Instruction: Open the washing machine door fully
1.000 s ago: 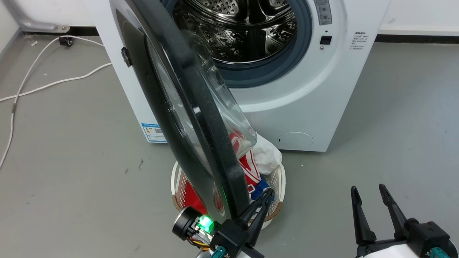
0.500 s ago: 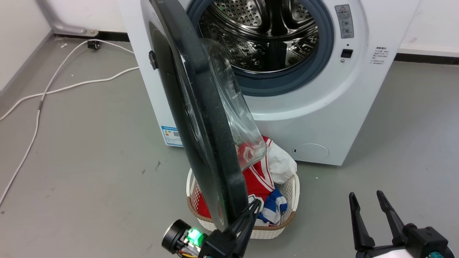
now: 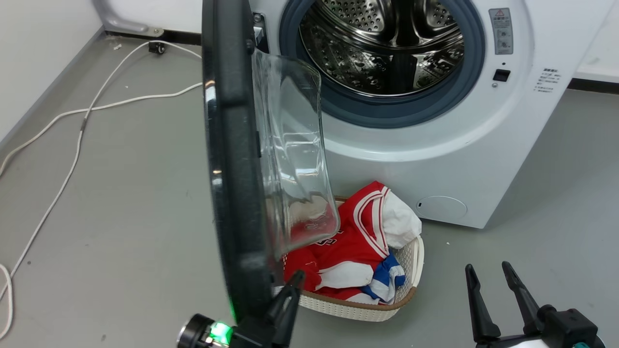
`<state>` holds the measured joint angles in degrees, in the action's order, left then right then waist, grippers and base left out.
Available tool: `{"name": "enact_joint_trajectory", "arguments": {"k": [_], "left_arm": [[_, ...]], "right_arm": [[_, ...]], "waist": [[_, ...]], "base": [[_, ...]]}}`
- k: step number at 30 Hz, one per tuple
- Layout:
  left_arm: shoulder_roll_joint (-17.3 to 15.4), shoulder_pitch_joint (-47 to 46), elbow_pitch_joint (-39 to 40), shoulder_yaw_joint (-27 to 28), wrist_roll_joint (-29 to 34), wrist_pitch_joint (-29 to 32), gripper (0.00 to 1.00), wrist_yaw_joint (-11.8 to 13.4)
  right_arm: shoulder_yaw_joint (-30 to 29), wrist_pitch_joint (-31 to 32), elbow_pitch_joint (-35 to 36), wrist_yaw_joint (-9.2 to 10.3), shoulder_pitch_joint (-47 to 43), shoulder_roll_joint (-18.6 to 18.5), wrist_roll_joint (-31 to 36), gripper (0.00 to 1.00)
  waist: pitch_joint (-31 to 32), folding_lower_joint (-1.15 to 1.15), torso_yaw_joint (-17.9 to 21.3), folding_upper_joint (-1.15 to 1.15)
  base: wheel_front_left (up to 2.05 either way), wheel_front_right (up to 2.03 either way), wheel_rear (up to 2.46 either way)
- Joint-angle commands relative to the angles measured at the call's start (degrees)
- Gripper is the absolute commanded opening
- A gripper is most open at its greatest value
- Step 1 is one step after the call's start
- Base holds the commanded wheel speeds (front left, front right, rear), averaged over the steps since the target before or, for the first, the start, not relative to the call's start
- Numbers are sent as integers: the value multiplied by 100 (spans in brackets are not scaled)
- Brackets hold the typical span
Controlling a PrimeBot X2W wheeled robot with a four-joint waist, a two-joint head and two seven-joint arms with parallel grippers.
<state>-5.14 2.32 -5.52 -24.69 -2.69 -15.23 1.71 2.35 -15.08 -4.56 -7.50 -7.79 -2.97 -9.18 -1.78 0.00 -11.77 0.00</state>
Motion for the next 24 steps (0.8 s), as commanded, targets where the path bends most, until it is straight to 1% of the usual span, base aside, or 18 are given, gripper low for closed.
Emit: {"name": "enact_joint_trajectory", "arguments": {"k": [1,10,11,12,17,22,24], "left_arm": [[-129,27,36,228,-24,14,0,105],[-271,127,201,908,-109,14,0,303],[-299,162,241,1214,-160,14,0,361],[-311,166,245,1324,-178,13,0,377],[-345,153,225,1841,-262,1,0,335],[-326,50,224,2452,-343,1,0,406],[-304,-4,213,2719,-404,1,0,389]], "right_arm": [[21,-12,-12,1,-52,19,-16,100],[56,-12,-16,1,-14,18,10,100],[54,-12,-1,1,7,18,21,100],[56,-12,6,1,15,18,28,100],[46,-12,33,1,59,18,56,100],[7,-12,58,1,136,18,121,100],[-17,-12,69,1,160,18,137,100]], "waist": [[-29,0,-58,0],[-102,0,-222,0],[-144,0,-260,0],[-158,0,-268,0],[-241,0,-278,0],[-354,0,-257,0],[-414,0,-253,0]], "base": [[0,0,0],[0,0,0],[0,0,0],[0,0,0],[0,0,0],[0,0,0],[0,0,0]]}}
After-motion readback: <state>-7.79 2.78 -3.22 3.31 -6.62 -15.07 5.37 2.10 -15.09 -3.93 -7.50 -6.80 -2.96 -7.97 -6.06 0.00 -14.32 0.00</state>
